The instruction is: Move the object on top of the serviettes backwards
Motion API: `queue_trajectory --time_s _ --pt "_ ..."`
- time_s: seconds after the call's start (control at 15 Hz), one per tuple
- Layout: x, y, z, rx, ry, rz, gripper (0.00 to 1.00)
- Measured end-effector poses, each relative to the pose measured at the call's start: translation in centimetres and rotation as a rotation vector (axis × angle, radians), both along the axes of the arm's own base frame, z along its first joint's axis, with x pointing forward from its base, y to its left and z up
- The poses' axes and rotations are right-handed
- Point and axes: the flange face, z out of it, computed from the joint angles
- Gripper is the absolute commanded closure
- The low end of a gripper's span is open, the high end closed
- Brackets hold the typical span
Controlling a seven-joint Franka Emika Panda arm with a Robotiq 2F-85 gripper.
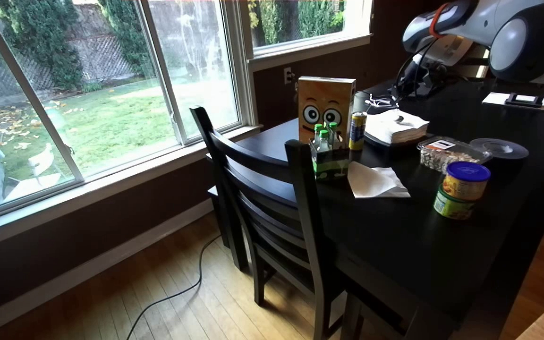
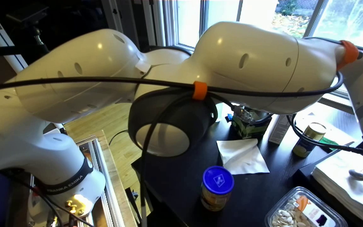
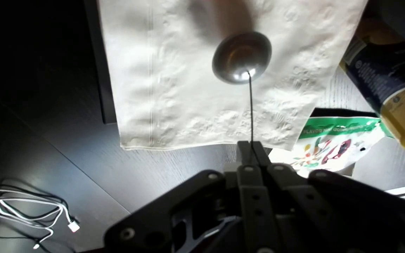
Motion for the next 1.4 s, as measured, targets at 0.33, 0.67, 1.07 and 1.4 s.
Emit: queue_trajectory --time_s 0.33,0.67,1.07,1.4 --pt "0.5 -0.2 -0.3 -0.047 -0.062 0.026 0.98" --pt "0.5 -0.6 -1.6 -0.059 -0.102 0.018 0.99" --pt "0.9 -0.4 -2.0 -0.032 -0.156 -0.004 1.00" --pt "1.2 -0.3 -1.4 -0.014 -0.210 -0.025 1.00"
